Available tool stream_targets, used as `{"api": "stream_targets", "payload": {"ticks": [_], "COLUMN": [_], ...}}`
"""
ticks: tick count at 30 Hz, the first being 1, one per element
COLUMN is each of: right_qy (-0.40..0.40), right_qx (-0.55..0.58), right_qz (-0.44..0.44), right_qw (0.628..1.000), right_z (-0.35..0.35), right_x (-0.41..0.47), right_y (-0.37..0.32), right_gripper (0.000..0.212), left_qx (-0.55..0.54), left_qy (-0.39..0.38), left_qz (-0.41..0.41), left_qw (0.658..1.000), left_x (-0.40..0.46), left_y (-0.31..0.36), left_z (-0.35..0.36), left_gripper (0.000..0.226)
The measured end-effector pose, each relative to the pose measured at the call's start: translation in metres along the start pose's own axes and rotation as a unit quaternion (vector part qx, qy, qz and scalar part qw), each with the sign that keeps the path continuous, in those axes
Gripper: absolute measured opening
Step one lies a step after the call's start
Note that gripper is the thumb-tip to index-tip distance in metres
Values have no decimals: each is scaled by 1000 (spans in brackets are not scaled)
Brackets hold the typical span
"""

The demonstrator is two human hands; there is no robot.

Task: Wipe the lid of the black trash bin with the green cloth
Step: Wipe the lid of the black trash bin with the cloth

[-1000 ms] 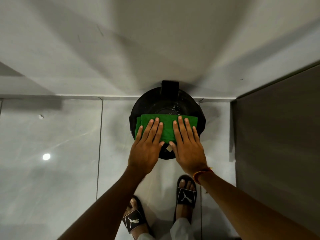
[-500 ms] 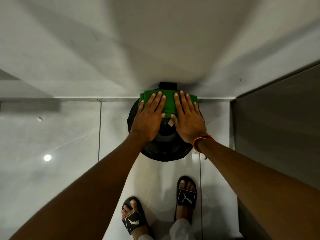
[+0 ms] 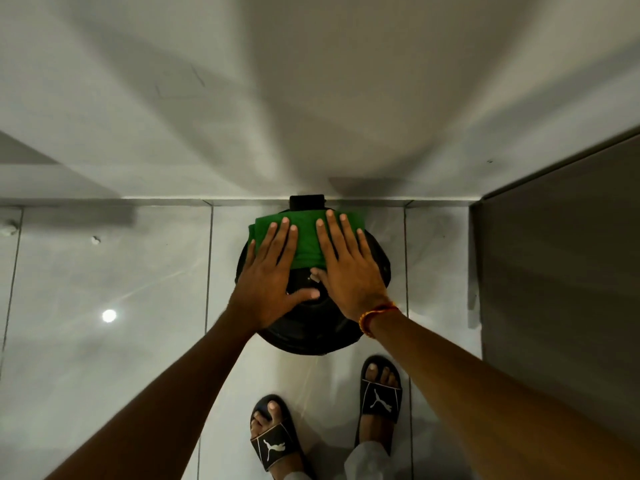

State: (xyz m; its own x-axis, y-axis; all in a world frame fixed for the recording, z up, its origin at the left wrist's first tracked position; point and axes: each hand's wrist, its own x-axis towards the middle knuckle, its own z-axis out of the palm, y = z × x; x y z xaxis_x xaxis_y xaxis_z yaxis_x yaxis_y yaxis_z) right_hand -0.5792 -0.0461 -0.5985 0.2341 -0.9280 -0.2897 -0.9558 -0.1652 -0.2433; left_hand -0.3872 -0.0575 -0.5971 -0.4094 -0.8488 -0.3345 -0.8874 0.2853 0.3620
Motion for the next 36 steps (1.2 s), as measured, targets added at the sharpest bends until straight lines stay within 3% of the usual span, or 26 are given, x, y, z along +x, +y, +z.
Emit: {"api": "stream_targets", "payload": {"ticks": [4,9,15,24,28,31,34,36], "right_qy": [-53,-61,-47,-32,-47,-54,-58,-50], "right_qx": [3,-19,-59,-85,-95,-123,-122,-96], "right_qz": [-37,-30,-3,14,8,18,66,97], "right_qw": [998,998,997,996,994,991,989,989], "right_z": [-6,-10,-18,-28,-20,-14,-13,-15], "right_x": [1,1,2,-8,-27,-39,-48,-50], "right_y": [11,9,1,2,-1,2,7,11], "right_gripper": [124,135,124,75,70,70,73,80], "left_qx": [44,103,124,150,123,116,56,-16], "left_qy": [-92,-122,-91,-32,-7,16,35,19], "left_qz": [44,38,9,-4,-6,-13,-120,-178], "left_qw": [994,986,988,988,992,993,991,984], "left_x": [0,-2,-6,0,-12,-14,-15,-14], "left_y": [-12,-3,13,35,38,41,43,42], "left_z": [-13,-17,-24,-16,-6,-7,-12,-12], "left_gripper": [163,179,165,123,109,114,131,130]}}
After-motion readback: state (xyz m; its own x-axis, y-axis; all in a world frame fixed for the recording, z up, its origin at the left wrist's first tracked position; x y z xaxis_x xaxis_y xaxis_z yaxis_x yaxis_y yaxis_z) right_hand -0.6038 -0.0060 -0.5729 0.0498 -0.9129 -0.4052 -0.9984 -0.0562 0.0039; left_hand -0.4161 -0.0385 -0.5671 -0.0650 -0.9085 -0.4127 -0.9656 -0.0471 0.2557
